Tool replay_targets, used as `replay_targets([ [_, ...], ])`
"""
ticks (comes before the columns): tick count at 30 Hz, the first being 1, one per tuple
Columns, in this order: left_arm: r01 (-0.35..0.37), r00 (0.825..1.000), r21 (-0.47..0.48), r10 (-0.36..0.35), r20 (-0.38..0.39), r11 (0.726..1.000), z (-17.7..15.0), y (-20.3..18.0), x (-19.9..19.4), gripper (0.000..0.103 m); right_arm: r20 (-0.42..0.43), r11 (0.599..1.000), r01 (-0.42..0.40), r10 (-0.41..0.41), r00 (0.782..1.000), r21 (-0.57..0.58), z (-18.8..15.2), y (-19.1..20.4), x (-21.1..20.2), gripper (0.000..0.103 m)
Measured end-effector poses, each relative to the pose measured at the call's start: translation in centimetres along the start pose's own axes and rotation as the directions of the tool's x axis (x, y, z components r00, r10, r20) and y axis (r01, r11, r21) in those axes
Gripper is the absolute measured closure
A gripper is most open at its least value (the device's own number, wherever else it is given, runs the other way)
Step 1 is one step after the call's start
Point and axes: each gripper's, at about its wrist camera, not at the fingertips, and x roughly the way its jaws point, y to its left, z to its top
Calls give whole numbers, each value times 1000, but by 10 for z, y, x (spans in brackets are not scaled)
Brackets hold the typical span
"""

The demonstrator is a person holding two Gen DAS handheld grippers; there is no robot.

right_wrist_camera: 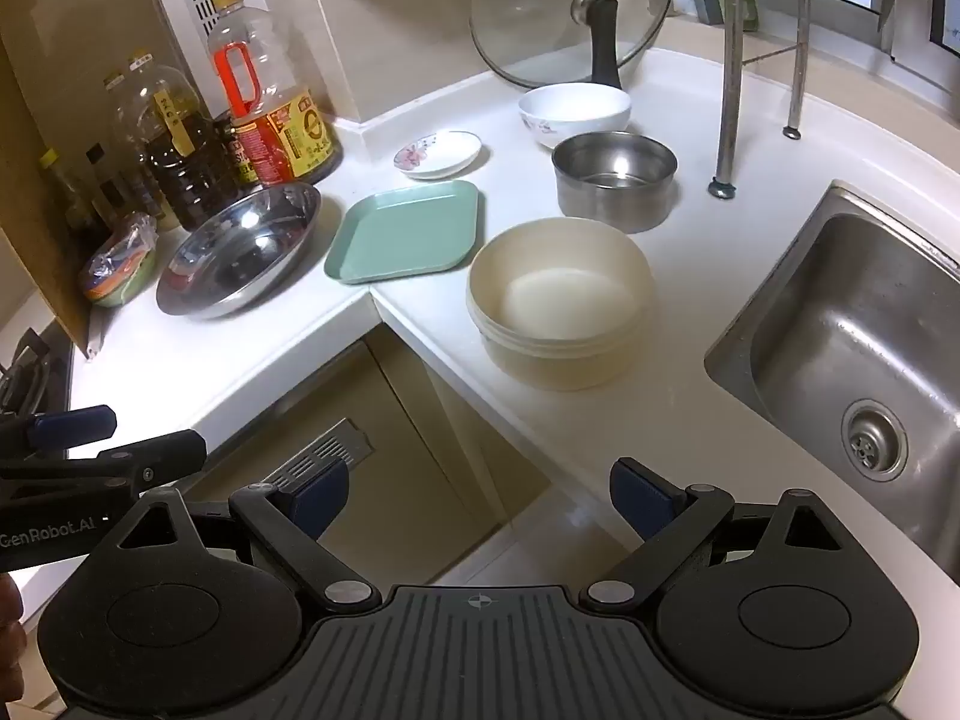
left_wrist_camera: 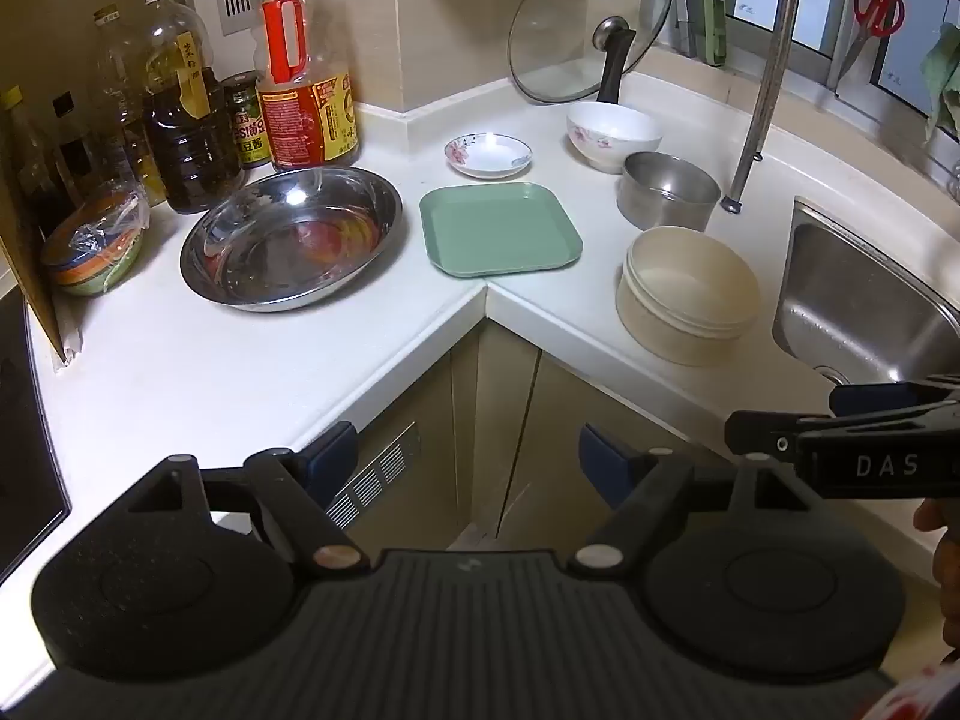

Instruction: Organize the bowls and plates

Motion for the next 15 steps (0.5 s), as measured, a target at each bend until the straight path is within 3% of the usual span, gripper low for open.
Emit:
replay_targets([
  [15, 1, 1000, -4, -2, -7, 1000, 1, 0, 0, 23, -4, 1000, 3, -3, 1000, -3, 1, 0, 0, 9],
])
